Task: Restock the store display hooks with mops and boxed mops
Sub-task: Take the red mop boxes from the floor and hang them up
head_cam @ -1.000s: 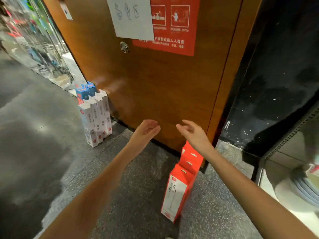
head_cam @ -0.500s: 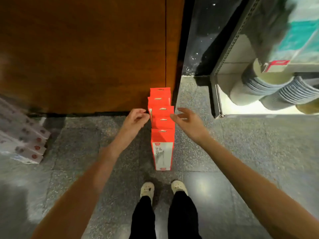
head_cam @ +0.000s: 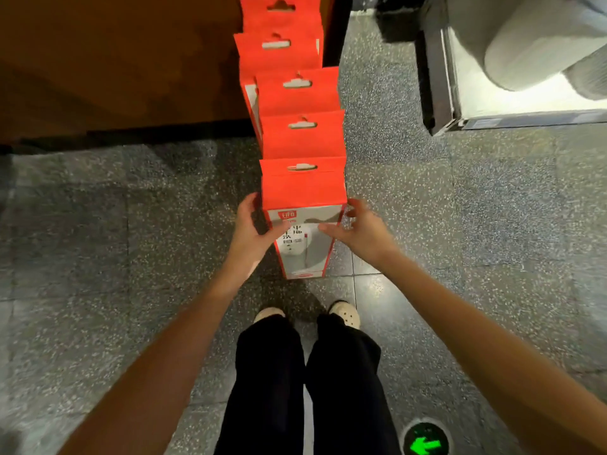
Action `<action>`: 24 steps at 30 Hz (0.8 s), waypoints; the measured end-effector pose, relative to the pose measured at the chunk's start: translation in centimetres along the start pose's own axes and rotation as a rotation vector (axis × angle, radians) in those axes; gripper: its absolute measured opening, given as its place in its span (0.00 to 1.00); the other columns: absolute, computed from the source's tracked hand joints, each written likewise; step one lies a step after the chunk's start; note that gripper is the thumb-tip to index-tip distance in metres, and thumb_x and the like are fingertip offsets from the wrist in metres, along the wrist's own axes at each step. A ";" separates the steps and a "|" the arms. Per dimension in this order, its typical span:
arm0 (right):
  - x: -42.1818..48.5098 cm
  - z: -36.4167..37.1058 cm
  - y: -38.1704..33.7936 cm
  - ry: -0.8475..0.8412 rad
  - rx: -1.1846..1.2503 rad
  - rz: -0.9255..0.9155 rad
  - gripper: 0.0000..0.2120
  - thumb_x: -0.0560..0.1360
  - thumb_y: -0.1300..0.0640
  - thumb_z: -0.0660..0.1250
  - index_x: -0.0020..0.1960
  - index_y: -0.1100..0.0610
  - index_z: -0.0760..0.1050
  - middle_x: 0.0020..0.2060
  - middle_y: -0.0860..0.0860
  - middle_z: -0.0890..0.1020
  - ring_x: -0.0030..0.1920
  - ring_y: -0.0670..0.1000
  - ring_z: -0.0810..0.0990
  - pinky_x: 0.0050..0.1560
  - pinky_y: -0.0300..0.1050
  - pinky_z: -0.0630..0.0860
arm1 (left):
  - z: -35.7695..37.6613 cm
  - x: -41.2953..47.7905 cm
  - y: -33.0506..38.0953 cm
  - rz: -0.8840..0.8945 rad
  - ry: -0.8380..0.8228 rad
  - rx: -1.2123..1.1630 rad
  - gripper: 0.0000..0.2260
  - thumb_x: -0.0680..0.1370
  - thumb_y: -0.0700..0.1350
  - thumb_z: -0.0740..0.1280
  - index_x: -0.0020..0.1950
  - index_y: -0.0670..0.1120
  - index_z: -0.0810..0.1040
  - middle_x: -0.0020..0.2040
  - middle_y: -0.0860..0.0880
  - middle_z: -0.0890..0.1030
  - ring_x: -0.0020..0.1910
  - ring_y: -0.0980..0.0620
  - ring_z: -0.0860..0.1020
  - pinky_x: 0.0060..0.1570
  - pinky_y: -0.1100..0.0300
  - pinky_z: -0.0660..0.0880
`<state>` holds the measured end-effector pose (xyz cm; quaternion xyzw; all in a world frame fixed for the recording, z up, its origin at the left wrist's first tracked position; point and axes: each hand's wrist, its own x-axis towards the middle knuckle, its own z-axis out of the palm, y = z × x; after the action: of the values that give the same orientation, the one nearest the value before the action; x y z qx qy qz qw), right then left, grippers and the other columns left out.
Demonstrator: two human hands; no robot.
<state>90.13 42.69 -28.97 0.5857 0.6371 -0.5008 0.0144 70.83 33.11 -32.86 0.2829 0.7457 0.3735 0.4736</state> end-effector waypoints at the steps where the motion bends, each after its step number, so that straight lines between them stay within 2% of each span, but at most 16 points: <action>1: 1.1 0.5 1.0 -0.007 -0.011 -0.005 0.36 0.69 0.41 0.73 0.69 0.57 0.65 0.60 0.53 0.78 0.59 0.54 0.77 0.51 0.46 0.74 | 0.5 1.0 -1.5 -0.016 -0.021 -0.005 0.36 0.66 0.50 0.77 0.69 0.46 0.63 0.66 0.47 0.72 0.66 0.50 0.72 0.64 0.53 0.70; 3: 2.9 1.3 2.6 -0.005 0.018 -0.028 0.36 0.68 0.41 0.73 0.69 0.56 0.66 0.60 0.51 0.79 0.57 0.52 0.78 0.50 0.45 0.75 | 1.5 2.8 -3.8 -0.041 -0.049 0.014 0.39 0.64 0.50 0.78 0.69 0.44 0.64 0.62 0.47 0.77 0.62 0.52 0.76 0.60 0.52 0.74; 5: 4.2 1.8 3.5 0.006 0.072 -0.073 0.34 0.68 0.42 0.74 0.68 0.55 0.68 0.57 0.49 0.80 0.53 0.49 0.79 0.50 0.45 0.78 | 2.6 4.1 -5.5 -0.043 -0.053 0.020 0.32 0.66 0.39 0.78 0.66 0.42 0.68 0.55 0.49 0.80 0.54 0.59 0.80 0.55 0.55 0.78; 7: 4.9 2.0 3.8 0.009 0.110 -0.102 0.34 0.67 0.43 0.75 0.66 0.54 0.68 0.54 0.46 0.80 0.48 0.43 0.79 0.46 0.38 0.77 | 2.9 5.0 -6.5 -0.008 -0.035 0.033 0.24 0.65 0.33 0.77 0.57 0.46 0.73 0.47 0.57 0.82 0.45 0.66 0.80 0.47 0.65 0.79; 9: 5.4 2.1 3.7 0.003 0.131 -0.125 0.33 0.66 0.44 0.76 0.66 0.53 0.67 0.52 0.45 0.80 0.46 0.40 0.78 0.44 0.35 0.76 | 2.5 5.3 -6.7 0.017 -0.009 0.073 0.24 0.64 0.37 0.79 0.54 0.49 0.74 0.46 0.61 0.82 0.45 0.67 0.80 0.44 0.68 0.77; 13: 4.5 1.8 3.2 -0.017 0.137 -0.137 0.31 0.68 0.44 0.75 0.65 0.53 0.68 0.53 0.45 0.80 0.50 0.45 0.79 0.49 0.41 0.78 | 1.5 4.5 -5.3 -0.011 -0.047 0.082 0.31 0.59 0.45 0.81 0.59 0.41 0.76 0.49 0.54 0.83 0.49 0.59 0.82 0.51 0.54 0.80; 15: 3.3 1.1 2.8 -0.033 0.111 -0.127 0.27 0.70 0.45 0.73 0.64 0.54 0.70 0.51 0.44 0.80 0.51 0.47 0.80 0.50 0.42 0.78 | 1.2 3.3 -4.1 -0.018 -0.090 0.130 0.36 0.58 0.52 0.82 0.61 0.44 0.75 0.51 0.53 0.83 0.51 0.57 0.82 0.52 0.50 0.80; 18: 0.4 -1.5 1.1 -0.059 0.098 -0.105 0.25 0.71 0.45 0.72 0.63 0.53 0.72 0.50 0.43 0.80 0.53 0.48 0.79 0.51 0.41 0.76 | 0.4 0.8 -0.3 -0.034 -0.101 0.113 0.39 0.55 0.61 0.81 0.61 0.51 0.72 0.54 0.53 0.82 0.53 0.53 0.81 0.52 0.49 0.79; 21: -3.7 -6.1 -2.2 -0.049 0.098 -0.110 0.26 0.70 0.44 0.73 0.64 0.52 0.70 0.54 0.45 0.80 0.55 0.49 0.78 0.58 0.49 0.76 | -1.5 -2.6 7.2 0.076 -0.101 0.226 0.34 0.59 0.56 0.80 0.60 0.52 0.71 0.48 0.60 0.79 0.45 0.63 0.78 0.45 0.65 0.75; 22: -5.4 -7.9 -3.6 -0.040 0.095 -0.113 0.28 0.69 0.43 0.73 0.65 0.51 0.70 0.56 0.45 0.79 0.56 0.49 0.78 0.60 0.50 0.75 | -2.3 -3.7 10.0 0.114 -0.115 0.254 0.32 0.60 0.54 0.80 0.59 0.52 0.70 0.47 0.61 0.78 0.44 0.67 0.77 0.44 0.68 0.74; 24: -9.1 -11.4 -6.8 -0.015 0.103 -0.137 0.31 0.67 0.38 0.73 0.66 0.47 0.70 0.58 0.45 0.79 0.58 0.49 0.77 0.61 0.52 0.74 | -4.2 -5.8 15.7 0.192 -0.140 0.273 0.29 0.61 0.53 0.80 0.58 0.53 0.71 0.48 0.62 0.79 0.46 0.67 0.77 0.47 0.68 0.75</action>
<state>94.28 44.80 -13.50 0.5369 0.6491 -0.5370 -0.0451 70.29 36.16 -15.90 0.4397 0.7242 0.2917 0.4439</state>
